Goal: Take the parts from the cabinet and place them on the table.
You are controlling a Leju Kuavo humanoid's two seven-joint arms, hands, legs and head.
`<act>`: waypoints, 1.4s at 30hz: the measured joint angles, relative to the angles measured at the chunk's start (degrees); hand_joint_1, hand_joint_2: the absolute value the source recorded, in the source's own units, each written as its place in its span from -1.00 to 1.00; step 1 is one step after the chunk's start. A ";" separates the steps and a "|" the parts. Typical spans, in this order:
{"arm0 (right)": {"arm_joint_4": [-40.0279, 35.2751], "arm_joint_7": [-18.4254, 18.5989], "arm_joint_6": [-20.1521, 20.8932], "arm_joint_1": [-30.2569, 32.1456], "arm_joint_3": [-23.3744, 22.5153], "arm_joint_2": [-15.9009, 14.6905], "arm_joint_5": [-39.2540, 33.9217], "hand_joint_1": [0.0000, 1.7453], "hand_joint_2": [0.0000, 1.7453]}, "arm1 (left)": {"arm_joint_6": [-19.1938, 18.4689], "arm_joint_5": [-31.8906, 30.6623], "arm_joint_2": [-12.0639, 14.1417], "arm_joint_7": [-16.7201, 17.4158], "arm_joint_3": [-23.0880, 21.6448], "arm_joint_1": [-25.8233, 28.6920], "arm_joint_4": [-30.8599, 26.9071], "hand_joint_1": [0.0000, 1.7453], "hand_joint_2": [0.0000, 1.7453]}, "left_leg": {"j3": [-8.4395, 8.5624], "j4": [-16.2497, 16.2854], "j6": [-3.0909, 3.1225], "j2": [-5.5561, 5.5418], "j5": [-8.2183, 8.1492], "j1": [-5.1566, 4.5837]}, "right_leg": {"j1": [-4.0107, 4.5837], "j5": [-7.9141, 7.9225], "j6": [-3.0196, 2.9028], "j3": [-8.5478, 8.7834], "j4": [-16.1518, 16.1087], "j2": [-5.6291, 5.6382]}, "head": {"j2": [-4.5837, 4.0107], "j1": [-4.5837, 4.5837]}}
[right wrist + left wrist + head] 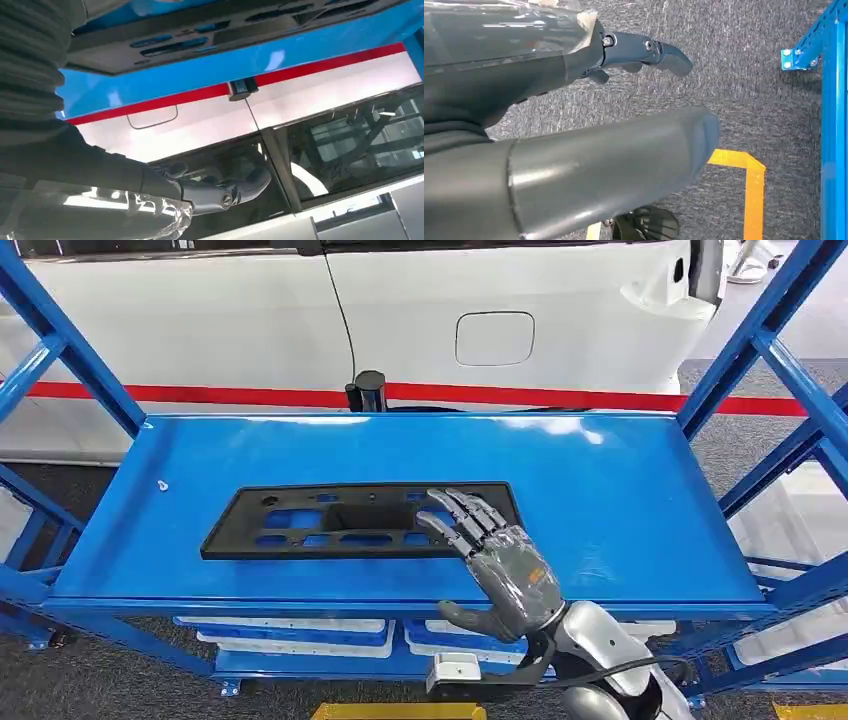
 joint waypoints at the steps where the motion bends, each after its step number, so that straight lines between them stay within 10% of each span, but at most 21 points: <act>1: 0.43 0.11 0.06 -0.83 0.39 0.24 -0.22 -1.00 1.00 | 0.00 0.00 -0.13 0.17 0.00 -0.04 0.00 -1.00 -1.00 | 0.00 0.00 0.00 0.00 0.00 0.00 | 0.00 0.00 0.00 0.00 0.00 0.00 | 0.00 -0.02; 42: 39.21 8.50 -2.76 -15.72 6.12 18.16 1.97 -1.00 1.00 | 0.74 0.66 -0.06 2.18 0.04 -1.43 -0.04 -1.00 -1.00 | 0.09 0.01 0.02 0.06 0.04 -0.01 | 0.01 0.01 0.00 0.04 0.01 0.01 | 0.00 0.00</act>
